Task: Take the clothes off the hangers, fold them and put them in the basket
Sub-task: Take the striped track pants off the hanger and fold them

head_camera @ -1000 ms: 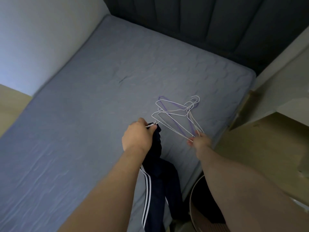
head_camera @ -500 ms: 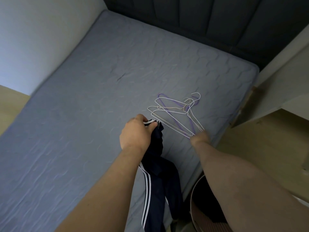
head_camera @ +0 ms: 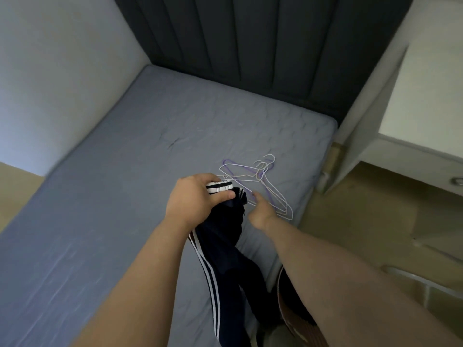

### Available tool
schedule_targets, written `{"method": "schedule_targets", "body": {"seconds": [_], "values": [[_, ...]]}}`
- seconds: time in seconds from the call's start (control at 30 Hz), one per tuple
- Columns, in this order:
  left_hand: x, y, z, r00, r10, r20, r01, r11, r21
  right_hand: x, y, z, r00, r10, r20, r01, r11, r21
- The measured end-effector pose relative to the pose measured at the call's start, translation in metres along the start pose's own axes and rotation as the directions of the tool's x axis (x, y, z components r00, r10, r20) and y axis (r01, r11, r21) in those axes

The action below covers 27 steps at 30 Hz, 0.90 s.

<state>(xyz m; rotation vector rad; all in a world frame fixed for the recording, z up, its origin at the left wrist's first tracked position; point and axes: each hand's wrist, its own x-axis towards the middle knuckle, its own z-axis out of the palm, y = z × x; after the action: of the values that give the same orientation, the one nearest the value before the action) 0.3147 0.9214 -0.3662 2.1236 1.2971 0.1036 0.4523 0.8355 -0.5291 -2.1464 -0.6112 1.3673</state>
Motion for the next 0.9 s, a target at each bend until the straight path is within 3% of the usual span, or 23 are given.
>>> {"method": "schedule_targets", "body": {"seconds": [0.17,0.37,0.5,0.67,0.77,0.9], "values": [[-0.062,0.023,-0.042,0.981,0.196,-0.004,-0.196,0.976,-0.093,-0.075,-0.009,-0.013,0.990,-0.119,-0.082,0.120,0.993,0.008],[-0.169,0.034,-0.089,0.875,0.481,-0.063,-0.485,0.864,-0.136,-0.197,0.005,-0.003,0.904,-0.257,-0.343,0.286,0.957,0.036],[-0.247,0.042,-0.122,0.789,0.600,-0.131,-0.614,0.775,-0.150,-0.282,0.015,0.013,0.790,-0.333,-0.514,0.421,0.905,0.062],[-0.343,0.064,-0.165,0.658,0.725,-0.204,-0.753,0.629,-0.191,-0.404,0.019,0.028,0.625,-0.402,-0.669,0.501,0.864,-0.051],[-0.386,0.079,-0.185,0.600,0.759,-0.254,-0.799,0.548,-0.248,-0.463,0.033,0.031,0.638,-0.366,-0.678,0.512,0.859,0.018],[-0.422,0.093,-0.197,0.564,0.761,-0.322,-0.822,0.475,-0.315,-0.530,0.053,0.034,0.721,-0.296,-0.627,0.465,0.877,0.121]]}}
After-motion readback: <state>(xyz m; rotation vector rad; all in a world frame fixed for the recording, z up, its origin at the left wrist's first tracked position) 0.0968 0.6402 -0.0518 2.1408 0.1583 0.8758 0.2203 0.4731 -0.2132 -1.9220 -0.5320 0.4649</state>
